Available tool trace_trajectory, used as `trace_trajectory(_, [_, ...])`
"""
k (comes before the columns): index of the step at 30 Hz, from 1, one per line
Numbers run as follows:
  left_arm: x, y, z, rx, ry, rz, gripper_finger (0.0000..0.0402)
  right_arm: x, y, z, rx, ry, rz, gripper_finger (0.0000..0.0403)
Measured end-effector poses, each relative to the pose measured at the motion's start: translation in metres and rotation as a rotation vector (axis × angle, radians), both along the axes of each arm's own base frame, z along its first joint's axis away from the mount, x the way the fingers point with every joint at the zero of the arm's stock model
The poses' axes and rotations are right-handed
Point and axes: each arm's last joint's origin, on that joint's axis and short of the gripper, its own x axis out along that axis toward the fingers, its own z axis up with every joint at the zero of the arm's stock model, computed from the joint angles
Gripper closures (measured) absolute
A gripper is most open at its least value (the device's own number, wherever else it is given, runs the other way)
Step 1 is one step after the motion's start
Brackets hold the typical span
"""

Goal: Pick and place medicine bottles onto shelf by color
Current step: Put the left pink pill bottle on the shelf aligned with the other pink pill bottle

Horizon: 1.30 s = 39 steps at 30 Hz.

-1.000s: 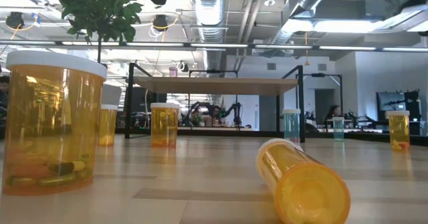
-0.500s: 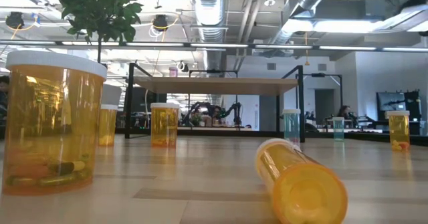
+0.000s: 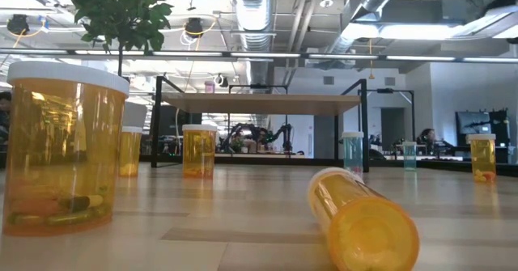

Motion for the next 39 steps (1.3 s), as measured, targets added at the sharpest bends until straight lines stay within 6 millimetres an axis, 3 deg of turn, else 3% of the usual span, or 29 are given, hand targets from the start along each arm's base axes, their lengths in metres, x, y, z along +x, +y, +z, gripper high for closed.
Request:
trace_trajectory(4, [0.0, 0.0, -0.001, 0.009, 0.008, 0.003, 0.0203, -0.005, -0.002, -0.001, -0.017, 0.038, -0.081, 0.0133])
trace_trajectory(11, [0.0, 0.0, -0.001, 0.011, 0.011, 0.004, 0.0203, -0.018, 0.001, -0.013, -0.067, 0.143, -0.212, 0.0129])
trace_trajectory(22, [0.0, 0.0, -0.002, -0.001, 0.022, 0.012, 0.0203, -0.008, 0.011, -0.053, -0.094, 0.183, -0.227, 0.0129])
trace_trajectory(30, [0.0, 0.0, -0.002, -0.024, 0.031, 0.017, 0.0203, -0.01, 0.009, -0.054, -0.122, 0.184, -0.259, 0.0129])
trace_trajectory(39, [0.0, 0.0, -0.002, -0.024, 0.033, 0.017, 0.0203, -0.01, 0.011, -0.08, -0.068, 0.153, -0.294, 0.0129])
